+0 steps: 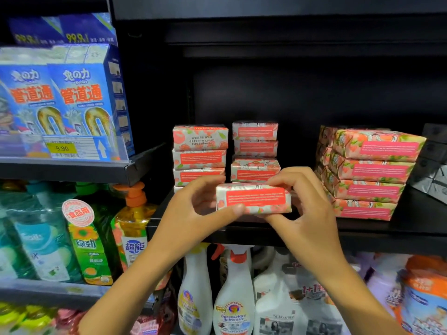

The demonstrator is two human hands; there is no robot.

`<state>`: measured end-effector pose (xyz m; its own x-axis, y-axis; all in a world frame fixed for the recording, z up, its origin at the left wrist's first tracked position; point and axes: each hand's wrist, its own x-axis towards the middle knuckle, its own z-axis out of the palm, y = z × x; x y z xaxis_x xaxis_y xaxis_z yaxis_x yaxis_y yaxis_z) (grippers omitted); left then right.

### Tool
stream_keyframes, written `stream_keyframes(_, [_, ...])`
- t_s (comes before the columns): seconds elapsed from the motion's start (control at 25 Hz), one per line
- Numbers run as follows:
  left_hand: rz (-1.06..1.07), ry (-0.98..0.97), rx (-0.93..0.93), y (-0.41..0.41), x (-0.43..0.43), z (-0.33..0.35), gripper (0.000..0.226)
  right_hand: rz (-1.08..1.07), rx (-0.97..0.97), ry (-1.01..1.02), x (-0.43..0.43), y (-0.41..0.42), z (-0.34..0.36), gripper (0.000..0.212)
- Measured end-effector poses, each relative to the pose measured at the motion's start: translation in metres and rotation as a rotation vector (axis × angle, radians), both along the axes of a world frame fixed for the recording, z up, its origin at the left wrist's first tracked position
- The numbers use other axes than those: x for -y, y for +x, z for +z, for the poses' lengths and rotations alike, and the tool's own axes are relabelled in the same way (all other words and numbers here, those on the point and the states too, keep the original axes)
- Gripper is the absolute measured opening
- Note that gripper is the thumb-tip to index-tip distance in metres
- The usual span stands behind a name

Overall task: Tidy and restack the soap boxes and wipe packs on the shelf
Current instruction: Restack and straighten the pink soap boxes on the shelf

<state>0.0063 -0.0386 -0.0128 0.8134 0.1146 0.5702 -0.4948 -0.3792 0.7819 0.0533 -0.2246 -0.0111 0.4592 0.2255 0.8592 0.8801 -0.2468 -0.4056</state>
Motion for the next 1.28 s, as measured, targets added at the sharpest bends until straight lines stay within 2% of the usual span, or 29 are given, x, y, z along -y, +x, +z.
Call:
stream_keyframes(0.12, [0.039,-0.057,0.01,-0.001,-0.006,-0.004,0.061,-0.01,0.086,-0.098,-0.011,0.003,-0.008,0.033])
stream_keyframes(0.32, [0.188,-0.039,0.048,-0.012,-0.034,-0.012,0.066,0.006,-0.093,-0.311,-0.003,0.016,-0.017,0.05])
stream_keyframes(0.56, [0.245,-0.008,-0.064,-0.012,-0.055,-0.023,0.064,-0.131,-0.106,-0.561,0.005,0.024,-0.024,0.04])
stream_keyframes(0.64, [0.388,0.155,-0.018,-0.013,-0.053,-0.026,0.056,-0.144,-0.1,-0.578,0.004,0.025,-0.025,0.038])
stream_keyframes(0.72, [0.509,0.361,0.104,-0.013,-0.048,-0.025,0.053,-0.154,-0.098,-0.586,0.005,0.025,-0.026,0.037])
stream_keyframes(0.84, [0.526,0.547,0.233,-0.011,-0.039,-0.022,0.04,-0.17,-0.081,-0.595,0.006,0.023,-0.027,0.037])
stream_keyframes(0.96, [0.529,0.577,0.26,-0.009,-0.037,-0.021,0.028,-0.185,-0.074,-0.598,0.007,0.021,-0.029,0.037])
stream_keyframes(1.28, [0.511,0.55,0.178,0.006,-0.044,-0.02,0.028,-0.219,-0.011,-0.568,0.006,0.02,-0.032,0.031])
